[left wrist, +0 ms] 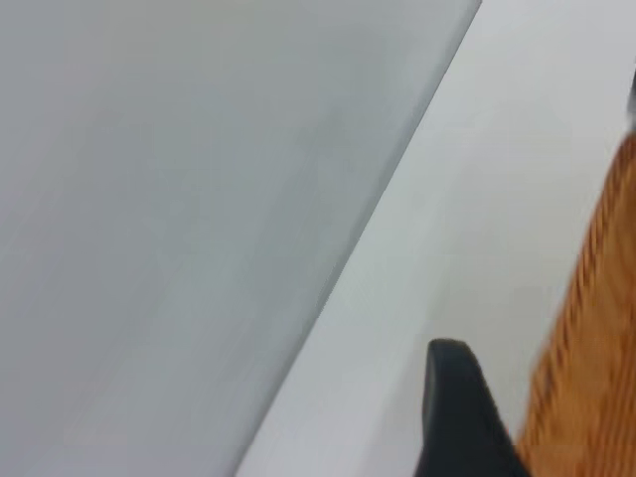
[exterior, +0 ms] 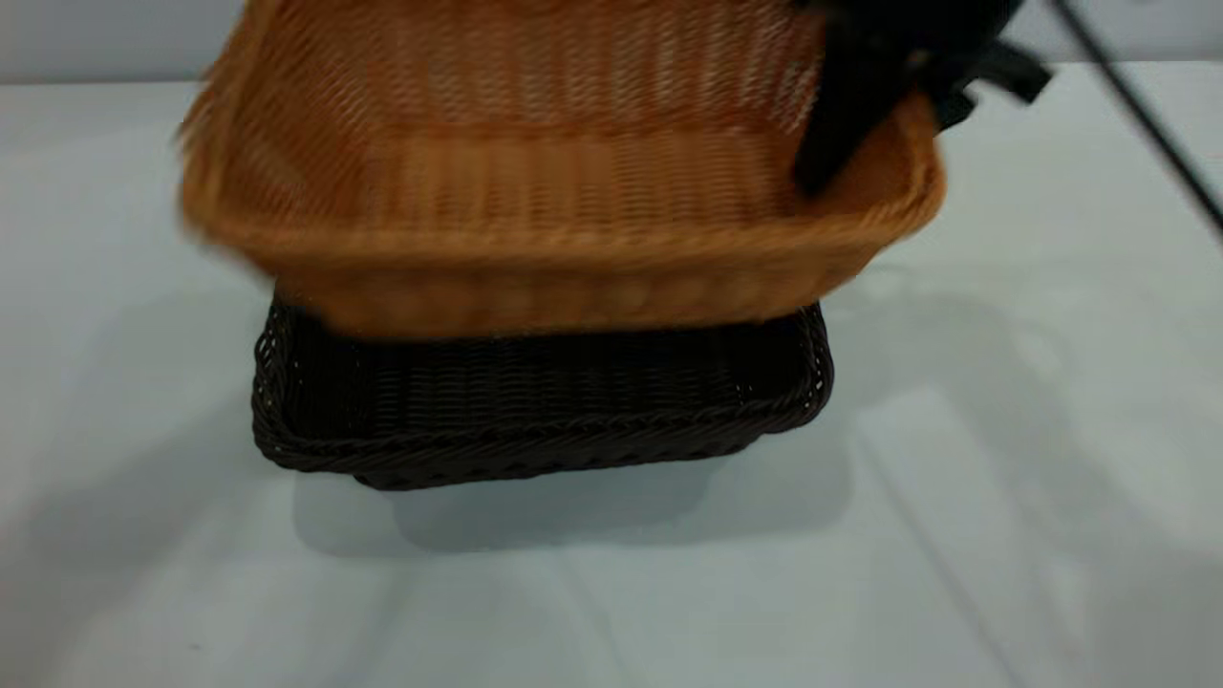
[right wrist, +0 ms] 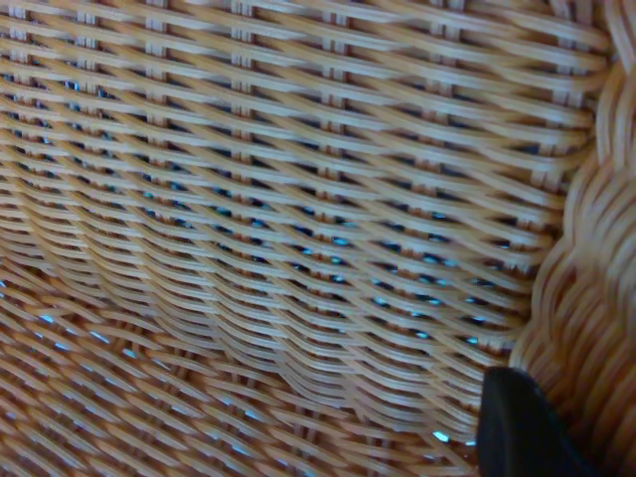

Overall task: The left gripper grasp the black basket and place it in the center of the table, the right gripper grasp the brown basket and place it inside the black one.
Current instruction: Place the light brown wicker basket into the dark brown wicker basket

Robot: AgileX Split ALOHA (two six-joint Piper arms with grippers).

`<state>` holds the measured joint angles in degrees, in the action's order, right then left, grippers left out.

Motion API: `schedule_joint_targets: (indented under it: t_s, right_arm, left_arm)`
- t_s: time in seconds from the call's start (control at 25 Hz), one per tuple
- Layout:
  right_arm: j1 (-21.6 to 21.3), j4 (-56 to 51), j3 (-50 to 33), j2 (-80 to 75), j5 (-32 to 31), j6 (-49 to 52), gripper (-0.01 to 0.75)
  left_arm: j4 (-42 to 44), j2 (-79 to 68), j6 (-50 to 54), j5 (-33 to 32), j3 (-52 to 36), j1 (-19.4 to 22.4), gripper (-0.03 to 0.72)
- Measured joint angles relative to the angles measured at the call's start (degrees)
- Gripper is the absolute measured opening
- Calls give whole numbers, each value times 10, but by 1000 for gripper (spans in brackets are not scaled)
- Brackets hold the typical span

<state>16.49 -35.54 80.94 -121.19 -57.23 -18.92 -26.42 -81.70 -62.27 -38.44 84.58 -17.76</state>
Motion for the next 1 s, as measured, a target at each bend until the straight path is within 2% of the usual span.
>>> schedule_joint_targets:
  t_s: [0.2, 0.56, 0.84, 1.0]
  right_arm:
    - [34, -1, 22, -50, 30, -8, 110]
    - [36, 5, 34, -105, 79, 15, 111]
    - [37, 32, 35, -106, 95, 154, 127]
    - [37, 43, 38, -106, 108, 203, 178]
  left_arm:
    - [1, 0, 9, -22, -1, 0, 372]
    - [1, 0, 33, -53, -1, 0, 372]
    - [1, 0, 37, -62, -1, 0, 372]
    - [1, 0, 38, -62, -1, 0, 372]
